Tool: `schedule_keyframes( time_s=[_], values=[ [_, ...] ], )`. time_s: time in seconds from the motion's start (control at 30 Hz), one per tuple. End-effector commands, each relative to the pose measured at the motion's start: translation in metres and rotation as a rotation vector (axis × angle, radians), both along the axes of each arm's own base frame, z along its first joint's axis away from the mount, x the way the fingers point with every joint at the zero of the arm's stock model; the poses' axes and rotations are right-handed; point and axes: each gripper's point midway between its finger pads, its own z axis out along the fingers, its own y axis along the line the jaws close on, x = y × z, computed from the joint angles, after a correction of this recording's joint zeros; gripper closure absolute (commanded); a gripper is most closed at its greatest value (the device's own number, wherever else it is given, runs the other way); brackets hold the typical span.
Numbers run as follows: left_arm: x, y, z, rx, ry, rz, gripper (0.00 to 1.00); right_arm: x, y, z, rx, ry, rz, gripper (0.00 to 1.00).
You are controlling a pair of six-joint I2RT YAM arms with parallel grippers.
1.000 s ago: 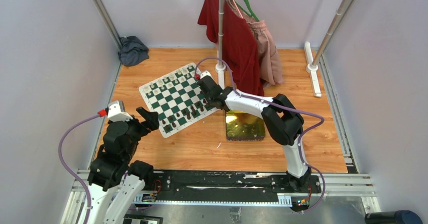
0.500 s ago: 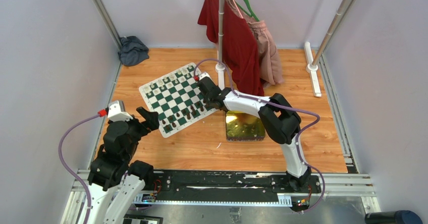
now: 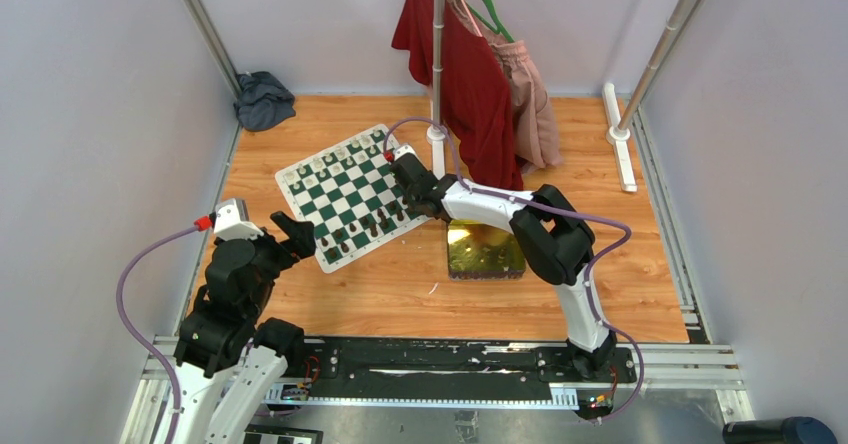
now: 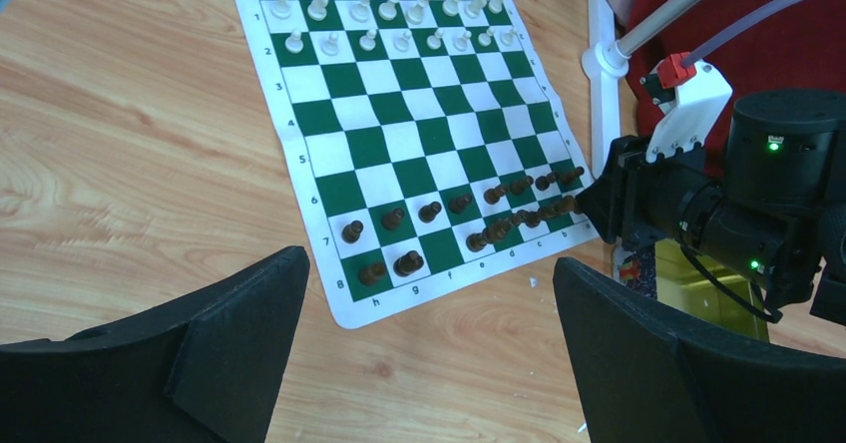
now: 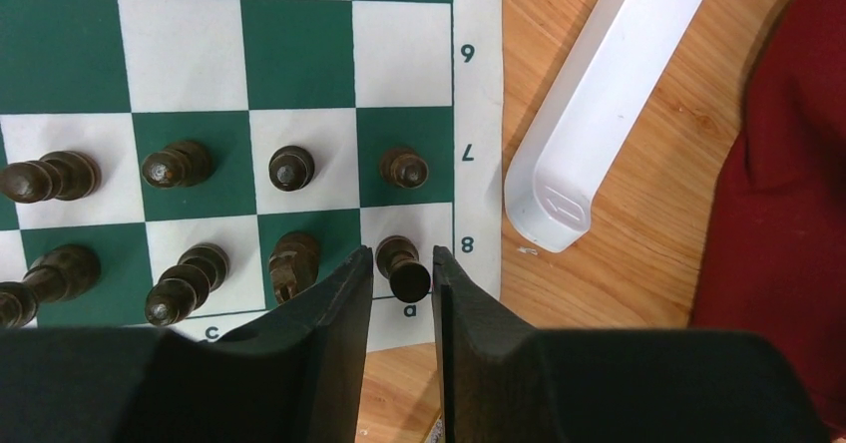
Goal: Set up the chess pieces on the board
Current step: Place the chess piece on the chessboard.
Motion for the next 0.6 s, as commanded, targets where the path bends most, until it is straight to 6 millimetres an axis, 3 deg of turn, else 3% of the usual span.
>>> schedule_keyframes(
  time_s=[0.0,0.57],
  values=[
    [0.003,-0.002,-0.005,0.018,0.009,-0.012,0.00,0.000,0.004,-0.003,-0.017,-0.001,0.012,0.67],
    [0.003,-0.002,-0.005,0.020,0.011,-0.014,0.00,0.001,0.002,0.017,-0.002,-0.033,0.018,0.62]
  ],
)
